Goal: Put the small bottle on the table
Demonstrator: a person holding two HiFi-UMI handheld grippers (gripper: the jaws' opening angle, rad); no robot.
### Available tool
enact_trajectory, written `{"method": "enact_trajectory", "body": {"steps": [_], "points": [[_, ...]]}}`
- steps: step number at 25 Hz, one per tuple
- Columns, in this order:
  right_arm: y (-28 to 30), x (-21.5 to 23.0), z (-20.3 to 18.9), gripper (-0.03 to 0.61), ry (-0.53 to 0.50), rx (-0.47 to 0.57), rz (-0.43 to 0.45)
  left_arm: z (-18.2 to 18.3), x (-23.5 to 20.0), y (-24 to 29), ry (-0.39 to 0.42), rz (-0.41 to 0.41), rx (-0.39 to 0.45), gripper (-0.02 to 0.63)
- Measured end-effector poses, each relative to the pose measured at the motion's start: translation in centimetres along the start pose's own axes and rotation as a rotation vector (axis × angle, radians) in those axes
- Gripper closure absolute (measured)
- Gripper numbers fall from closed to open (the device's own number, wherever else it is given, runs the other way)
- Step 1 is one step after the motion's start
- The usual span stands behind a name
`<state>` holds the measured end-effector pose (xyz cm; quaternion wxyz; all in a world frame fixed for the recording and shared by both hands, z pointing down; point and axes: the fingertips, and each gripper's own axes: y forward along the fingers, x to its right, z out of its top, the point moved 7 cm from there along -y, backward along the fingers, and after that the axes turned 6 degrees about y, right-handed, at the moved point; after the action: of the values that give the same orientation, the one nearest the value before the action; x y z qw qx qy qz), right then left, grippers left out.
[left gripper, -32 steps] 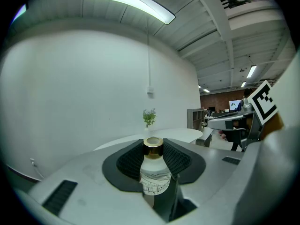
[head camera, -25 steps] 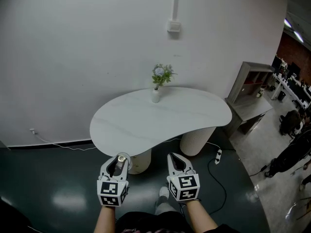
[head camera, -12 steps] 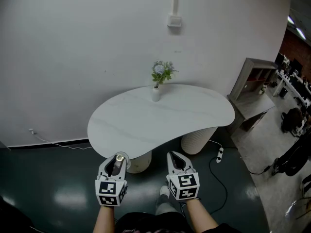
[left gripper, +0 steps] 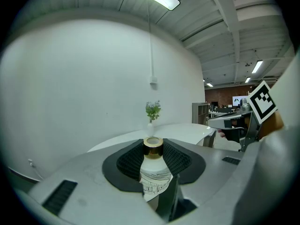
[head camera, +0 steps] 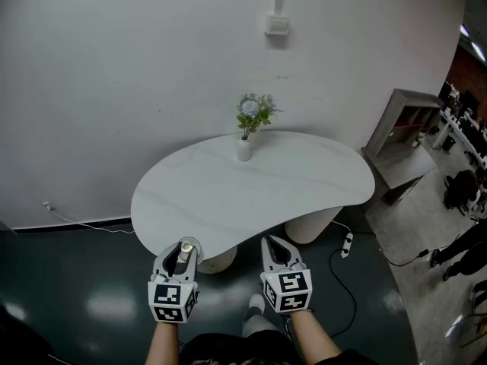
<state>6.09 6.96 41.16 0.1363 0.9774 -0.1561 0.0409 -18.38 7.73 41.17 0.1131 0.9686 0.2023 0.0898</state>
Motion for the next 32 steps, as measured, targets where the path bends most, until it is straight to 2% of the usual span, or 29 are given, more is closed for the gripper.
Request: {"method": "enact_trajectory", "body": {"steps": [21, 32], "points": [[11.1, 8.4, 2.8, 0.511, 0.020, -0.050, 0.076, 2.5, -0.9, 12.7, -0.027, 0.068, -0.057, 0.485], [13.1, 10.9, 3.6, 0.511, 0.021, -0.064, 0.139, 3.8, 0.2, 14.9, -0.025, 0.115, -0.080, 0.485]]}}
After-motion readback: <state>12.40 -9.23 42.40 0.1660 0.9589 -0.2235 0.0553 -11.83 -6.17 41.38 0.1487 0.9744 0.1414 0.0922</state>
